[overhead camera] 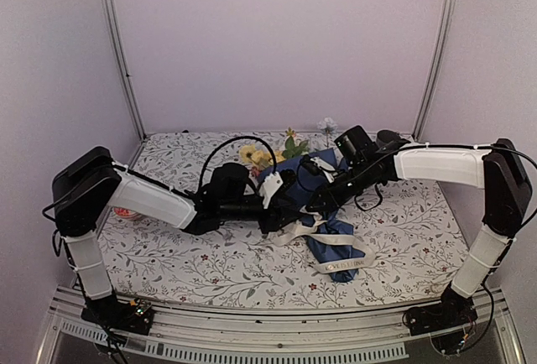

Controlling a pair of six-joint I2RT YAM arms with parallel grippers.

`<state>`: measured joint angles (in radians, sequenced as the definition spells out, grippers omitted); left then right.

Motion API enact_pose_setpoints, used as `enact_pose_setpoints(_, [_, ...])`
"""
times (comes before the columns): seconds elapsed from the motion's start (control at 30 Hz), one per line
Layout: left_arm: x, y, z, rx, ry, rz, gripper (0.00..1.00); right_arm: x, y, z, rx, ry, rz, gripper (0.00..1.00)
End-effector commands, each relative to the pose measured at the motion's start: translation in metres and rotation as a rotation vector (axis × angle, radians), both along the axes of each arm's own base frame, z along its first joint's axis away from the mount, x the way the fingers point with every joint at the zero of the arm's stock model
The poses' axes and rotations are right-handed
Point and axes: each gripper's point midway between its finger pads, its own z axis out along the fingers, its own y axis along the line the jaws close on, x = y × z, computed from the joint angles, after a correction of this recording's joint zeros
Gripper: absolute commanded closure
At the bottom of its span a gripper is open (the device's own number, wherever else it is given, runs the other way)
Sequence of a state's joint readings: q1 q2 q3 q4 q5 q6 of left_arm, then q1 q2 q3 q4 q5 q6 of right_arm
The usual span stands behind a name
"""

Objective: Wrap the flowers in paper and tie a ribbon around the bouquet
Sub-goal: Cross the half-tied ribbon over the folded bouquet.

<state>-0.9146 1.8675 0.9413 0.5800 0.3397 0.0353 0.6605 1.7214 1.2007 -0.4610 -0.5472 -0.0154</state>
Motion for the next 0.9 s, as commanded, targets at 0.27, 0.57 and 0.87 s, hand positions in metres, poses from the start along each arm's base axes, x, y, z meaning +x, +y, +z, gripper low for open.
enact_pose_setpoints(0.27, [0.010, -0.006, -0.022, 0.037, 0.034, -0.011, 0.65, -0.005, 0.006, 0.010, 0.072, -0.002, 0.032, 1.00])
enact_pose_setpoints(0.57, [0.007, -0.011, -0.018, 0.005, 0.057, -0.047, 1.00, -0.007, 0.002, 0.011, 0.065, -0.003, 0.020, 0.91])
enact_pose_setpoints(0.87, [0.001, -0.007, -0.017, -0.037, 0.094, -0.050, 1.00, -0.013, -0.031, 0.032, -0.002, -0.044, -0.131, 0.56])
